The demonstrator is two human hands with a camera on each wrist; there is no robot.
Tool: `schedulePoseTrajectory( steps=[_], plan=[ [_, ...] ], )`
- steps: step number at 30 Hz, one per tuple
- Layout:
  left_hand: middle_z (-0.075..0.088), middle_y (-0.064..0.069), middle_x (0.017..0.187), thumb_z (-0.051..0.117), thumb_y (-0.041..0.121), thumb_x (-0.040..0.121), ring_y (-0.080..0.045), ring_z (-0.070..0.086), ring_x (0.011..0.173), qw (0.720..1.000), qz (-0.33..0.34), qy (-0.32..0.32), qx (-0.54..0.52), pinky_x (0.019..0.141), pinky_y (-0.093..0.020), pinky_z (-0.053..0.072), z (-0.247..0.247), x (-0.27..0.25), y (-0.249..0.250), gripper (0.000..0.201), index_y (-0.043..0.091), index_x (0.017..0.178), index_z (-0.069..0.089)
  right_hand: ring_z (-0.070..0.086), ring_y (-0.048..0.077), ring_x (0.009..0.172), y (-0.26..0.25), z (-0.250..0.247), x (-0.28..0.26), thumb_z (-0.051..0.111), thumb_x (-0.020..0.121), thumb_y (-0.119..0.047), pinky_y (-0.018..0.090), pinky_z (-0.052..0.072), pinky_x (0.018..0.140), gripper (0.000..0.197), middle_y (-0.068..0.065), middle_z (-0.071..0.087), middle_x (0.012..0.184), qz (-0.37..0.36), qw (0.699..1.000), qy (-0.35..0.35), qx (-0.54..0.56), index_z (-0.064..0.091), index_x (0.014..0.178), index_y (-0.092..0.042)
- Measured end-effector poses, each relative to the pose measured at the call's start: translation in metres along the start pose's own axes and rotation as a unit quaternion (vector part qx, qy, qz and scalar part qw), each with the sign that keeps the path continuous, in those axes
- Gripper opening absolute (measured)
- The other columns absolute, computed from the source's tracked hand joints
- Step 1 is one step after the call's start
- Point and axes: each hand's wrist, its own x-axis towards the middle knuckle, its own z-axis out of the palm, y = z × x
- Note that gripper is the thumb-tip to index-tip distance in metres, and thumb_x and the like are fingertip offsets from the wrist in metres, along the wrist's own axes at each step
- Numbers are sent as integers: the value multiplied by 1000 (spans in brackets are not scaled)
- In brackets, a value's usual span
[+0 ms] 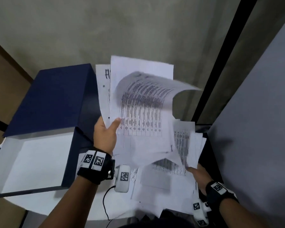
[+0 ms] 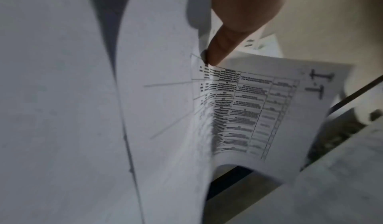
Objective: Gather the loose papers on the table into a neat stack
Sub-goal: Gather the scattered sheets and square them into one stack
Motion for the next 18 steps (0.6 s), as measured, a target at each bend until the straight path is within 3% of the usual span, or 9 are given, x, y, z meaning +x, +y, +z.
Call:
schedulePoseTrajectory(
  steps=[2, 4, 6, 8, 9, 11, 14, 16, 18],
  plan=[
    [71, 4, 108, 63, 16, 89, -17, 66, 103, 997, -39, -27, 66, 92, -35, 51, 5, 2, -31, 23, 21, 111, 65, 73, 28, 104, -9, 2, -8, 81, 77, -30, 49, 56, 97, 53, 5, 75, 116, 20, 1000, -15, 0, 67, 126, -17],
    [69, 3, 111, 66, 23, 87, -20, 64, 106, 976, -97, -65, 182, 94, -35, 48, 6, 2, -71, 29, 18, 116, 62, 72, 28, 97, -20, 3, -17, 78, 73, -37, 43, 59, 87, 57, 8, 75, 112, 36, 999, -9, 10, 68, 123, -13],
    [68, -1, 117, 71, 27, 82, -22, 63, 107, 950, -155, -120, 241, 94, -35, 48, 5, -1, -110, 44, 16, 122, 57, 70, 30, 88, -27, 4, -29, 64, 88, -36, 37, 55, 77, 37, 15, 76, 104, 49, 998, 4, 49, 71, 110, -7],
    [65, -8, 124, 74, 20, 80, -22, 62, 104, 927, -205, -164, 270, 94, -33, 48, 5, -8, -139, 54, 14, 128, 50, 69, 29, 85, -31, 5, -38, 50, 101, -38, 36, 52, 72, 38, 10, 79, 90, 60, 995, 12, 77, 74, 98, -8],
    [62, -11, 127, 72, 16, 82, -22, 60, 104, 914, -218, -174, 295, 93, -30, 46, 4, -11, -150, 55, 10, 131, 47, 69, 28, 86, -32, 5, -40, 46, 103, -40, 36, 52, 73, 42, 7, 80, 86, 62, 994, 15, 93, 74, 97, -10],
    [52, -13, 139, 67, 20, 87, -26, 54, 119, 885, -232, -174, 364, 101, -31, 41, 1, -16, -167, 61, 7, 140, 40, 71, 30, 98, -29, 4, -36, 45, 101, -50, 42, 54, 88, 48, 8, 80, 100, 62, 992, 9, 114, 76, 105, -13],
    [39, -12, 150, 59, 26, 91, -31, 41, 135, 865, -244, -157, 410, 111, -38, 34, -7, -15, -178, 65, 11, 148, 31, 67, 29, 117, -17, -3, -20, 56, 81, -76, 51, 45, 111, 68, 6, 72, 126, 58, 988, 12, 141, 73, 121, -25],
    [41, -13, 149, 55, 20, 94, -34, 42, 134, 870, -240, -123, 413, 109, -38, 36, -14, -12, -179, 58, 11, 147, 33, 65, 29, 121, -9, -6, -12, 50, 79, -83, 52, 42, 113, 74, 5, 70, 130, 73, 985, 2, 154, 69, 127, -29],
    [49, -16, 142, 54, 17, 93, -36, 48, 127, 872, -263, -74, 407, 103, -36, 39, -21, -5, -173, 50, 8, 141, 42, 65, 31, 120, -11, -4, -13, 47, 86, -77, 53, 43, 112, 68, 6, 72, 126, 90, 983, 2, 157, 68, 127, -27]
  ],
)
